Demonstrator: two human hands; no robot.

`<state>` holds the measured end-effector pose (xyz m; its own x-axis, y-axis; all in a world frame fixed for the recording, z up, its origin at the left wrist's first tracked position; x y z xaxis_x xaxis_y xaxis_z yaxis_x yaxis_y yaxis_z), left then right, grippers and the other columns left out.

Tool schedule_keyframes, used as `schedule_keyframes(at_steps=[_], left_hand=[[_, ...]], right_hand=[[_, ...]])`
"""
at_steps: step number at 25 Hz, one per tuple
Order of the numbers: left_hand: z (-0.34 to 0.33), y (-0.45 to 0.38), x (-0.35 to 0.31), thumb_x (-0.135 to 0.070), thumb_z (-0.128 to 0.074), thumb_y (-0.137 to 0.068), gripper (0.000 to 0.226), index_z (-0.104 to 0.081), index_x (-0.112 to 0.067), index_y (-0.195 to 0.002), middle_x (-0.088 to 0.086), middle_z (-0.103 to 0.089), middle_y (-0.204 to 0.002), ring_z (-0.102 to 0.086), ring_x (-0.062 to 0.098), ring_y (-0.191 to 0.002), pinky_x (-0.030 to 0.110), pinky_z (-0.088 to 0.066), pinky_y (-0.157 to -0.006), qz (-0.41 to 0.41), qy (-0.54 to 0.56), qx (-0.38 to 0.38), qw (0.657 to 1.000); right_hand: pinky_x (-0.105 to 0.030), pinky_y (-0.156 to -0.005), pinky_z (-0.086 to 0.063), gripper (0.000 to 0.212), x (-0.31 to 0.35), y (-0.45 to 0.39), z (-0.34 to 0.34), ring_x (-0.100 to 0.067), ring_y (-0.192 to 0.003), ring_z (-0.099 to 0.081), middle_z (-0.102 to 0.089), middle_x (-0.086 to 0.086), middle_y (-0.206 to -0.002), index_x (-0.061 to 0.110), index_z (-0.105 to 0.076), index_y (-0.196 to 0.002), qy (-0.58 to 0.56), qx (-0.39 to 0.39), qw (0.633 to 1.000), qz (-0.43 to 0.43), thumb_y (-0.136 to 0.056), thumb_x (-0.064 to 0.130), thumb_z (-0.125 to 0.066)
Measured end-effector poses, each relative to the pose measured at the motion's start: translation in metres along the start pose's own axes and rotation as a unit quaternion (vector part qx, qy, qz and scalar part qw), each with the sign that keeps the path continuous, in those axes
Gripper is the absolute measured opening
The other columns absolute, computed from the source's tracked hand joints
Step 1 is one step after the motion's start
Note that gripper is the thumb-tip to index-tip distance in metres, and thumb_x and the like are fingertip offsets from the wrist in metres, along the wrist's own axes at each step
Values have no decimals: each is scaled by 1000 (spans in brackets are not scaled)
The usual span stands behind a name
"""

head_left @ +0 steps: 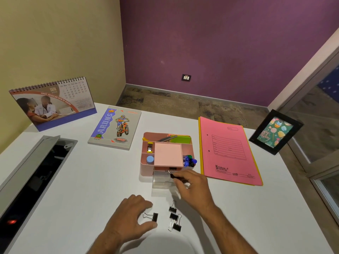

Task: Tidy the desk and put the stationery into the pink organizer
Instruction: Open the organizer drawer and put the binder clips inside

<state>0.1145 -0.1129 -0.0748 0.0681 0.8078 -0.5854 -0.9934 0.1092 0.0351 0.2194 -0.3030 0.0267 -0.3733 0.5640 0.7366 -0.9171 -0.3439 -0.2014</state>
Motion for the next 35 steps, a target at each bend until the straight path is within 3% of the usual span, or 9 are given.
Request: schedule_keyframes(at_steps=[4, 7, 13, 18, 21, 24, 29, 32, 35], left_hand=[[-13, -4, -2, -75, -47, -78, 54, -61, -41, -118, -21, -50, -98, -40, 4, -94, 26, -34, -86, -13, -50, 40, 998], [-17, -6, -3, -70, -47, -78, 49, -62, -42, -116, -26, -43, -95, -34, -1, -92, 22, -29, -82, -8, -42, 35, 998], [-17, -9, -8, -68, -59, -72, 37, -63, -38, -93, -31, -50, -82, -40, -9, -84, 21, -34, -76, 8, 16, -22, 1000], [-6, -19, -25, -61, -73, -69, 33, -66, -38, -92, -32, -55, -82, -49, -5, -84, 20, -42, -75, 19, 94, -131, 987], [3, -26, -39, -56, -72, -73, 31, -64, -38, -97, -26, -60, -90, -52, -2, -87, 20, -42, -77, -8, 124, -198, 972], [11, -29, -49, -48, -70, -76, 28, -63, -38, -101, -29, -58, -95, -53, -2, -89, 21, -43, -77, -27, 136, -241, 961], [9, -32, -53, -54, -73, -73, 36, -62, -41, -105, -35, -56, -101, -55, -4, -94, 15, -45, -78, -12, 169, -223, 960], [0, -31, -46, -48, -83, -66, 50, -52, -52, -106, -26, -59, -98, -57, 2, -90, 9, -45, -75, 59, 225, -174, 957], [-15, -31, -43, -41, -76, -75, 38, -48, -51, -98, -27, -53, -90, -54, -1, -85, 6, -40, -68, 78, 171, -111, 976]], right_hand=[[-30, -88, -51, 18, -3, -14, -14, -17, -99, -61, -75, 1, -100, 16, -77, -103, 114, 63, 991, 24, -86, 14, -70], [-26, -88, -48, 21, -7, -23, -22, -16, -101, -57, -75, 2, -106, 19, -76, -108, 152, 89, 984, 5, -89, 16, -66], [-24, -86, -49, 30, -10, -22, -29, -17, -102, -57, -72, 0, -109, 21, -73, -112, 224, 108, 968, 0, -88, 8, -60], [-24, -80, -53, 19, 0, 10, -17, -9, -91, -63, -75, 8, -95, 19, -78, -98, 62, -29, 998, 16, -82, 13, -70], [-11, -74, -50, 23, -4, 31, -19, -2, -84, -67, -74, 17, -89, 30, -76, -98, -82, 3, 993, -90, -75, 27, -75], [-19, -77, -55, 28, -13, 38, -23, -8, -85, -71, -77, 9, -87, 26, -76, -96, -179, 40, 968, -173, -72, 14, -81], [-27, -74, -58, 29, -12, 34, -17, -19, -79, -71, -77, -4, -82, 21, -77, -87, -220, 28, 954, -203, -72, -3, -81], [-20, -70, -57, 31, -9, 24, -5, -11, -75, -71, -77, 3, -81, 23, -78, -86, -229, -6, 954, -194, -70, -2, -83], [-14, -67, -54, 34, -8, 12, 3, -4, -74, -69, -76, 10, -79, 32, -77, -81, -190, -41, 965, -178, -71, 1, -84]])
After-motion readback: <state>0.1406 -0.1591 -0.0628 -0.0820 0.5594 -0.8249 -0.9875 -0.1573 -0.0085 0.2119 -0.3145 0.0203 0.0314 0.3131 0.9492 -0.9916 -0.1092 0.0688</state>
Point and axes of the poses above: each hand's wrist, its own y-axis away from the middle knuckle, its own z-axis out of the back of the hand, x = y × z, the point moved 4 cm from there along -y, towards the middle knuckle
